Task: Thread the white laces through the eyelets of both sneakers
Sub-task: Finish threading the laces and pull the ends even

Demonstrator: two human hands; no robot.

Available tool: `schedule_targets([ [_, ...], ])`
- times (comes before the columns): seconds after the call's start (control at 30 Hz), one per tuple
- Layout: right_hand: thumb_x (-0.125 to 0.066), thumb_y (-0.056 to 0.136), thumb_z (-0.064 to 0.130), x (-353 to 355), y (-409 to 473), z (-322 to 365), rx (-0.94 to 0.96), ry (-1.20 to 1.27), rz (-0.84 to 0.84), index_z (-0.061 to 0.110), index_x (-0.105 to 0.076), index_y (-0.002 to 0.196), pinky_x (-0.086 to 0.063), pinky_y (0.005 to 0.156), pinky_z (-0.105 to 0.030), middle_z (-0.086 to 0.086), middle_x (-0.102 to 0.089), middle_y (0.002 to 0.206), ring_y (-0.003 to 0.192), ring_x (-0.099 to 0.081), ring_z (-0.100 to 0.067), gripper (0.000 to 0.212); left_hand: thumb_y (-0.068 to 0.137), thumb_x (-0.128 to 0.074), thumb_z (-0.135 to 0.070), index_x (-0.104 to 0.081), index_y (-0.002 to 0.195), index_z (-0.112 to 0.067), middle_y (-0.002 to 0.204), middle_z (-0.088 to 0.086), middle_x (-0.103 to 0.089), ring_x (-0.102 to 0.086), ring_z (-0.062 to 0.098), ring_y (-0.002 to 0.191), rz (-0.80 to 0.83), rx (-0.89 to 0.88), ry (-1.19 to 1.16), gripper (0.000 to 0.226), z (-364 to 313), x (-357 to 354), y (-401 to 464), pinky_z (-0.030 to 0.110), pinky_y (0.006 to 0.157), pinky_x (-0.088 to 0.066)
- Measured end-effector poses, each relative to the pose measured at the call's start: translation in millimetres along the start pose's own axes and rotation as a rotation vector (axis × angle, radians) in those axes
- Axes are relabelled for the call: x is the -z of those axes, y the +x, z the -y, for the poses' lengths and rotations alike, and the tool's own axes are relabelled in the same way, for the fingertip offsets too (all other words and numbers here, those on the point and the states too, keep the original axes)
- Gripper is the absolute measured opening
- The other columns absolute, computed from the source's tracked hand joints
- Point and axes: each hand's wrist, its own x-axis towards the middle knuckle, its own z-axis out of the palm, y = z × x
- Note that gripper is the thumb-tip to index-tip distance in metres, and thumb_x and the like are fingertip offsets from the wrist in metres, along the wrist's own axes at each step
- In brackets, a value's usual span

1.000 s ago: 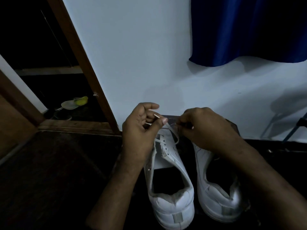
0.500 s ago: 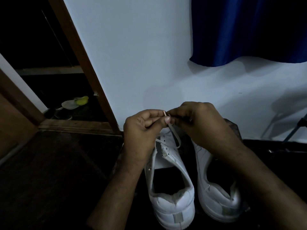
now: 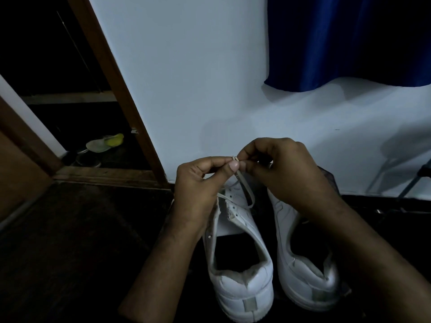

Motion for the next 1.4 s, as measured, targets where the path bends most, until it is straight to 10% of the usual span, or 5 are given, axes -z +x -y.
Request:
schedule_targets([
  [0.4, -0.076, 0.087, 0.021, 0.5, -1.4, 5.0, -0.037, 0.157, 0.057, 0.027, -0.076, 0.089, -0.046, 0.06, -0.009, 0.011, -0.073, 0.074, 0.063, -0.064, 0.0, 0.006, 0.092, -0.077, -0.018, -0.081, 0.091, -0.016, 0.087, -0.004, -0.079, -0.075, 0.018, 0.083, -0.008, -0.101, 0.204, 0.005, -0.2, 0.6, 0.4, 0.049, 0.079, -0.061],
  [0.93, -0.072, 0.092, 0.024, -1.1, -1.6, 4.2, 0.077, 0.107, 0.052, 0.036, -0.072, 0.1, -0.046, 0.062, -0.014, 0.014, -0.07, 0.083, 0.07, -0.063, -0.009, 0.014, 0.093, -0.072, -0.017, -0.078, 0.09, -0.016, 0.095, 0.003, -0.08, -0.071, 0.012, 0.089, 0.092, 0.053, -0.027, 0.007, -3.8, 1.8, 0.8, 0.02, 0.077, -0.052],
  [1.4, -0.072, 0.091, 0.026, -2.5, -2.5, 4.3, 0.066, 0.166, 0.021, 0.032, -0.074, 0.094, -0.047, 0.058, -0.021, 0.014, -0.071, 0.083, 0.058, -0.059, -0.012, 0.007, 0.077, -0.077, -0.016, -0.079, 0.091, -0.01, 0.094, 0.01, -0.08, -0.075, 0.019, 0.09, 0.087, 0.089, -0.177, 0.016, -2.1, 3.4, 1.3, 0.024, 0.078, -0.057],
])
